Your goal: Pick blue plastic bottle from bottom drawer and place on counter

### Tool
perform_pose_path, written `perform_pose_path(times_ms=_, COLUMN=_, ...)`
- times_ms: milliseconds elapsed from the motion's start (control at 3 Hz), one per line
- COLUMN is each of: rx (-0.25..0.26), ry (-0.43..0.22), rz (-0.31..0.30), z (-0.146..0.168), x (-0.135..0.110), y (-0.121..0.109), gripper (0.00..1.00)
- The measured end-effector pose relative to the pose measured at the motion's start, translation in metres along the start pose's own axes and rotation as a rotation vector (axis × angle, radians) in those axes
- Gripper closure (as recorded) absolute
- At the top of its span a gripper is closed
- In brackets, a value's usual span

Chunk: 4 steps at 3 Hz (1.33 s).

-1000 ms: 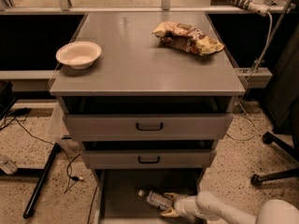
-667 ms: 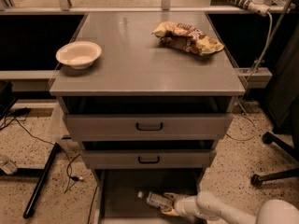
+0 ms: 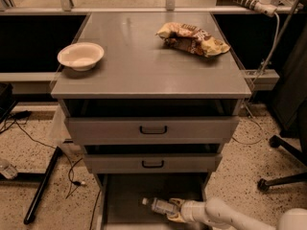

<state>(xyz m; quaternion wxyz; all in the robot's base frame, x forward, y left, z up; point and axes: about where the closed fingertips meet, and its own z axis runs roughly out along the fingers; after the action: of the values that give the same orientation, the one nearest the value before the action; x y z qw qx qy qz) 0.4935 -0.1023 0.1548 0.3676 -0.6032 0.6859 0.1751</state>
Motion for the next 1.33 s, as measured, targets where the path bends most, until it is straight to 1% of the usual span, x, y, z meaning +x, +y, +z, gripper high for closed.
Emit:
perform_pose_path(times_ms=333, rx=0.053, ry=-0.001, rz=-0.048, z=-0.049, x=-0.023, y=-0.004, gripper=1.0)
perform_pose_path(times_ms=667, rx=0.111, ry=0.029, rz=-0.096, z=-0.106, x=-0.046, y=-0.008, gripper=1.0)
perform_pose_path(times_ms=1000, rx=0.158, ry=0.053, rz=-0.137, z=-0.166, x=-0.07, y=-0.017, gripper=1.0)
perform_pose_path(times_ms=1333, rx=0.183, ry=0.069, rz=-0.167, z=-0.217, x=-0.096, y=-0.031, gripper=1.0)
